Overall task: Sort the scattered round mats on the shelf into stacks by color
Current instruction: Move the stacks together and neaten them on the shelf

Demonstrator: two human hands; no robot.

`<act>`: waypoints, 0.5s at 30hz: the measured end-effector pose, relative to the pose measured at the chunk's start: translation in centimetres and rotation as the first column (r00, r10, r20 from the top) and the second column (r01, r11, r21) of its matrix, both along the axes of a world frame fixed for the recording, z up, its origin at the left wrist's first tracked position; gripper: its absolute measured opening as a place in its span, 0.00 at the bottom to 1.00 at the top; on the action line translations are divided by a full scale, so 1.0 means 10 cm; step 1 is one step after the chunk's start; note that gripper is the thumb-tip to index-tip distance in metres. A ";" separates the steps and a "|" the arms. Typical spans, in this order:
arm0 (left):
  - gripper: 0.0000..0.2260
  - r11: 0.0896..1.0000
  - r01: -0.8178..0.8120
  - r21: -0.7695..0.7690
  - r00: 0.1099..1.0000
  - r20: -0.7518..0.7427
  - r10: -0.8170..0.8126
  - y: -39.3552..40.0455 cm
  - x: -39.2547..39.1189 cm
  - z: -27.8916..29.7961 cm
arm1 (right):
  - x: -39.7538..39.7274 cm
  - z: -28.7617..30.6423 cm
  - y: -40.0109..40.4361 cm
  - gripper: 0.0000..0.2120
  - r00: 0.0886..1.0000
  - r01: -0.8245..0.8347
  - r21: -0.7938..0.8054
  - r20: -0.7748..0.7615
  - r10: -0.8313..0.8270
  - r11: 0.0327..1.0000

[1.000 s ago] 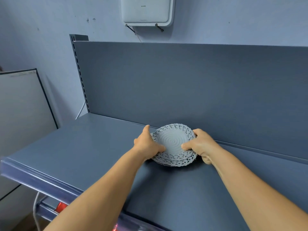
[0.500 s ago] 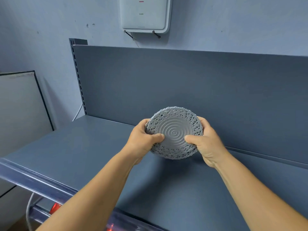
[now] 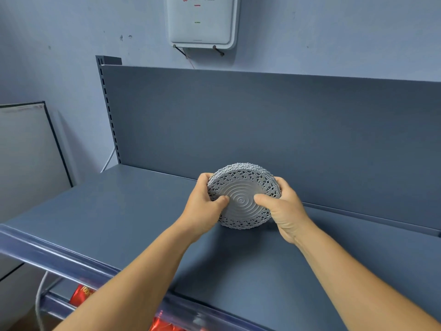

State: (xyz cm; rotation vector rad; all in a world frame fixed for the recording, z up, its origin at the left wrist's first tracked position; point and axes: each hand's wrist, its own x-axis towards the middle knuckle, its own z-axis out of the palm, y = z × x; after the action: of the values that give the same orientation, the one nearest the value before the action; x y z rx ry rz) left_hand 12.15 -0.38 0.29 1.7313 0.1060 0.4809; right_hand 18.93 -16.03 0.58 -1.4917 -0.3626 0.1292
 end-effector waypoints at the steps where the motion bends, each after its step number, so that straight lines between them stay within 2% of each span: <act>1: 0.12 1.000 -0.010 0.011 1.000 0.012 0.009 -0.01 -0.01 0.00 | 0.00 0.01 -0.01 0.17 1.000 0.010 0.004 -0.002 -0.010 1.000; 3: 0.12 0.998 -0.017 0.057 1.000 0.021 0.016 -0.02 -0.01 0.01 | 0.01 0.01 -0.03 0.18 1.000 0.019 -0.011 -0.003 -0.019 1.000; 7: 0.13 0.991 0.008 0.132 0.998 -0.060 0.000 0.05 -0.04 0.00 | 0.03 -0.09 -0.11 0.15 0.999 -0.031 -0.192 -0.045 0.023 0.981; 9: 0.12 0.985 0.020 0.169 0.996 -0.091 -0.004 0.08 -0.05 -0.01 | 0.02 -0.14 -0.14 0.13 0.999 -0.021 -0.232 -0.045 0.011 0.973; 15: 0.12 0.972 -0.072 0.223 0.997 -0.016 0.077 0.03 -0.05 0.00 | -0.06 -0.12 -0.18 0.14 0.994 0.107 -0.176 -0.018 -0.112 0.979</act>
State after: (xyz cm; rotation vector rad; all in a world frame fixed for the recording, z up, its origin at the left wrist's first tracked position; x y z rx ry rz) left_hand 11.65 -0.09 0.28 1.9582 0.1398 0.5429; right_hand 18.32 -17.84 -0.62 -1.6783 -0.2512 0.0957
